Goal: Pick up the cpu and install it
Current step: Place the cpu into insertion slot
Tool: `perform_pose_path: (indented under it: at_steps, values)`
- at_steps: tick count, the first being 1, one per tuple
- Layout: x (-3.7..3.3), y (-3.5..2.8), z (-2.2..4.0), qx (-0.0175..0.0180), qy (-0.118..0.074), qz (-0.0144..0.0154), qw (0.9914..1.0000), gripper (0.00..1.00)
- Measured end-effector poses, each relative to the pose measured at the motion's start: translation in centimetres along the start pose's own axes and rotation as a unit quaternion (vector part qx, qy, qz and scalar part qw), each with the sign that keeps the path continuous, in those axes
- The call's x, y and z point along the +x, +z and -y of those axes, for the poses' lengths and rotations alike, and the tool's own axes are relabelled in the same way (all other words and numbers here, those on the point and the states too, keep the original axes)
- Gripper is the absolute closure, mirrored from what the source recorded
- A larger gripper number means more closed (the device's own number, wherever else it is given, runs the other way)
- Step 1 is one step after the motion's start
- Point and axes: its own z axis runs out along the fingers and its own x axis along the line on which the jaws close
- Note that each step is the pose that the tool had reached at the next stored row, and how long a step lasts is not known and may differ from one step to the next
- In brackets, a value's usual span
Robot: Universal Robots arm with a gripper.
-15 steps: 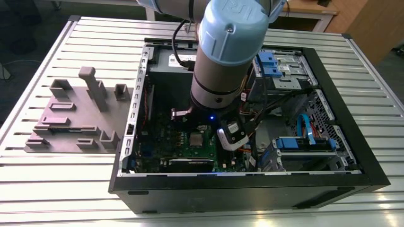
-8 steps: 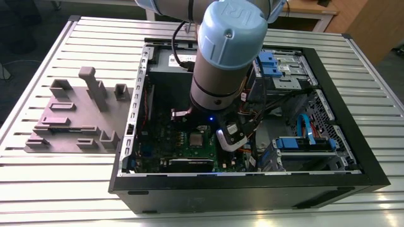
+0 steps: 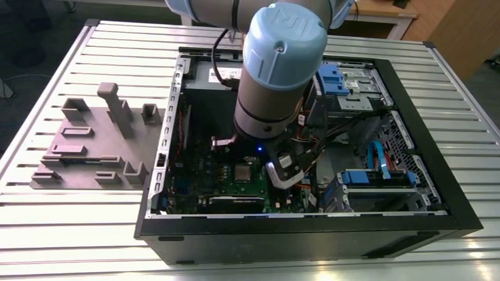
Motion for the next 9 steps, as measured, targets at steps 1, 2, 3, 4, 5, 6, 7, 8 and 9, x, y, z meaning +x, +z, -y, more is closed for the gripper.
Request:
perform_pose_path:
  at_steps: [1, 2, 3, 4, 5, 6, 7, 8, 9]
  values:
    - [0.00, 0.08, 0.00, 0.0000, 0.000, 0.0000, 1.00000, 0.41]
    - [0.00, 0.17, -0.04, 0.0000, 0.000, 0.0000, 1.00000, 0.41]
    - [0.00, 0.23, -0.11, 0.0000, 0.000, 0.0000, 1.00000, 0.41]
    - [-0.01, 0.29, -0.20, 0.0001, 0.000, 0.0000, 1.00000, 0.41]
    - [-0.02, 0.37, -0.29, 0.0000, 0.000, 0.0000, 1.00000, 0.41]
    - [-0.02, 0.46, -0.36, 0.0000, 0.000, 0.0000, 1.00000, 0.41]
    - [-0.03, 0.54, -0.36, -0.0002, 0.000, 0.0001, 1.00000, 0.41]
    - [-0.03, 0.59, -0.35, 0.0000, 0.000, 0.0000, 1.00000, 0.41]
    - [-0.03, 0.64, -0.35, 0.0000, 0.000, 0.0000, 1.00000, 0.41]
